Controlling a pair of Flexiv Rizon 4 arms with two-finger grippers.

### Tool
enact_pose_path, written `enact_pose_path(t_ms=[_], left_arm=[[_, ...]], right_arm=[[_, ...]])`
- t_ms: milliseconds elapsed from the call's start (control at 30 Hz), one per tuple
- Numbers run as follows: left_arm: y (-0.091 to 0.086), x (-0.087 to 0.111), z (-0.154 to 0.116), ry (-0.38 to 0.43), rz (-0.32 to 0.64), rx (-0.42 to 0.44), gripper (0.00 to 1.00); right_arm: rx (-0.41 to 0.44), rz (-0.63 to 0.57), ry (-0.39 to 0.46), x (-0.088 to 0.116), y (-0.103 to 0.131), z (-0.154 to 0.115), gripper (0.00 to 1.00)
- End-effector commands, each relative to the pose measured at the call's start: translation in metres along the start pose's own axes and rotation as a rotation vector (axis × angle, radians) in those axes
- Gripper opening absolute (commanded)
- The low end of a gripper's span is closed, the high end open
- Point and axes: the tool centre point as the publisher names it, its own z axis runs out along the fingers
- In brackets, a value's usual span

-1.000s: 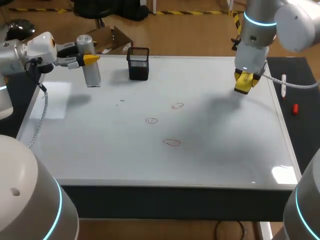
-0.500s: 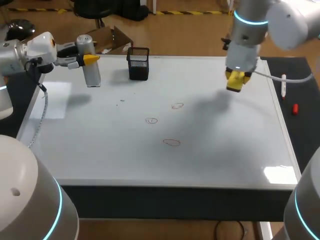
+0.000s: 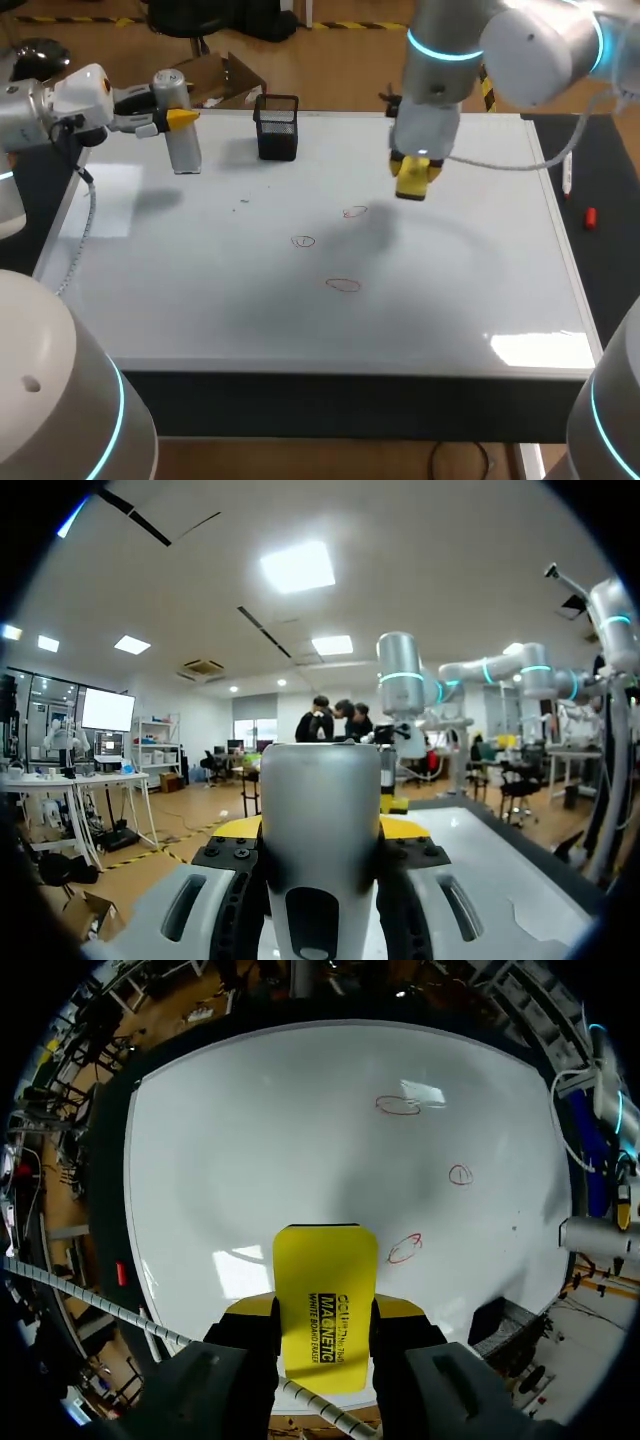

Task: Pick up the inspection probe, press it on each red-marked spot on the whiteboard one by one, put down the probe, pick up the eraser, and wipe off all the red marks.

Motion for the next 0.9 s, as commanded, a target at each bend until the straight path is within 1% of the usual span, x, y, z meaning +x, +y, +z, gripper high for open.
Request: enact_pose_path(t_ms=[33, 167, 333, 467, 600, 667, 733, 800, 867, 900], left_arm=[[-0.002, 0.002, 0.0, -0.003, 0.002, -0.001, 0.0], [-0.002, 0.002, 0.0, -0.003, 0.002, -0.001, 0.0], [-0.002, 0.002, 0.0, -0.003, 0.002, -0.001, 0.0], [-0.002, 0.002, 0.0, -0.003, 0.002, -0.001, 0.0], [-0.002, 0.002, 0.0, -0.003, 0.002, -0.001, 0.0], [-0.002, 0.002, 0.0, -0.003, 0.002, -0.001, 0.0], [-0.002, 0.002, 0.0, -0.003, 0.002, -0.001, 0.0], [-0.002, 0.002, 0.0, -0.003, 0.002, -0.001, 0.0], [-0.002, 0.002, 0.0, -0.003, 0.002, -0.001, 0.0], [-0.002, 0.002, 0.0, -0.003, 0.002, -0.001, 0.0]], right_arm=[[-0.002, -0.05, 0.011, -0.03, 0.016, 0.008, 0.0], [-0.002, -0.11, 0.004, -0.059, 0.032, 0.01, 0.0], [-0.012, -0.174, -0.031, -0.093, 0.048, 0.014, 0.0], [-0.025, -0.21, -0.052, -0.12, 0.061, 0.025, 0.0], [-0.041, -0.249, -0.047, -0.146, 0.074, 0.037, 0.0], [-0.047, -0.27, -0.054, -0.158, 0.079, 0.041, 0.0], [-0.043, -0.282, -0.042, -0.167, 0.084, 0.044, 0.0], [-0.051, -0.298, -0.06, -0.176, 0.087, 0.049, 0.0], [-0.061, -0.303, -0.097, -0.182, 0.09, 0.052, 0.0], [-0.055, -0.308, -0.085, -0.185, 0.092, 0.054, 0.0]])
